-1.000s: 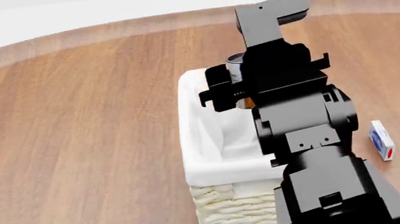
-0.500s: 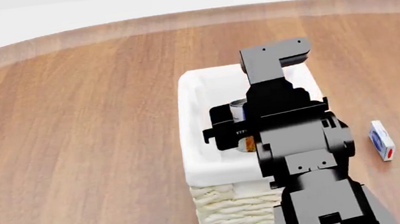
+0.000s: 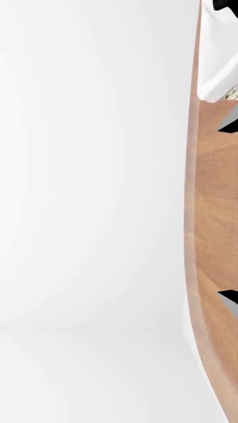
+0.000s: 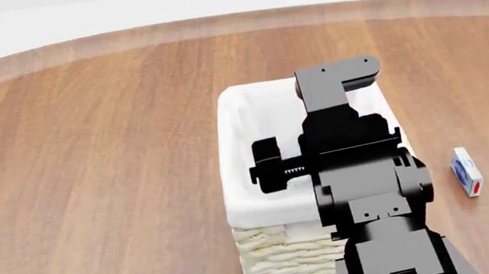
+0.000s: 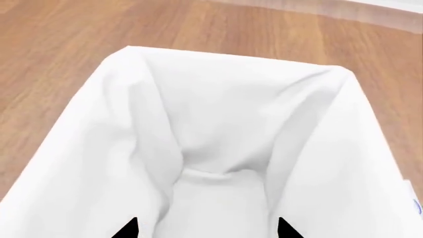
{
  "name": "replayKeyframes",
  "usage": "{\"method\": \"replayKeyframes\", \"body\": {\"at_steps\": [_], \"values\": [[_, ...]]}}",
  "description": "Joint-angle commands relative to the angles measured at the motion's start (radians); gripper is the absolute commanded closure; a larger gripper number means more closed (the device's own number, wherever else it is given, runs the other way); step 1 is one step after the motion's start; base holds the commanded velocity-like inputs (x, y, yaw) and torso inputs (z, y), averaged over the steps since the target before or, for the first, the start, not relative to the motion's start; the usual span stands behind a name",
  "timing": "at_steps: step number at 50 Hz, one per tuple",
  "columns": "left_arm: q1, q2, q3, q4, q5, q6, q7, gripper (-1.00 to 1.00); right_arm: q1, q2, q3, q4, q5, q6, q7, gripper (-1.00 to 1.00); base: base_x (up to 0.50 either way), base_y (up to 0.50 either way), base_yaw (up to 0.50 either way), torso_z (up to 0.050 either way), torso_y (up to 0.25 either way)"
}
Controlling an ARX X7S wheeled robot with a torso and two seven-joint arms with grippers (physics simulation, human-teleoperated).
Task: Pick up the alphabet soup and put it in the basket.
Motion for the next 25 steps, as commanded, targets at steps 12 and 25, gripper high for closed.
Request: {"method": "replayKeyframes", "body": {"at_steps": [12, 25], "values": [[-0.006, -0.004, 0.005, -0.01, -0.003, 0.002, -0.004, -1.0, -0.004, 0.008, 0.089, 0.0, -0.004, -0.527, 0.038, -1.0, 0.0, 0.0, 0.0, 0.0, 0.0], [-0.009, -0.005, 0.012, -0.01, -0.002, -0.002, -0.007, -1.0, 0.024, 0.0, 0.149, -0.001, 0.01, -0.731, 0.089, -1.0, 0.0, 0.0, 0.0, 0.0, 0.0]]}}
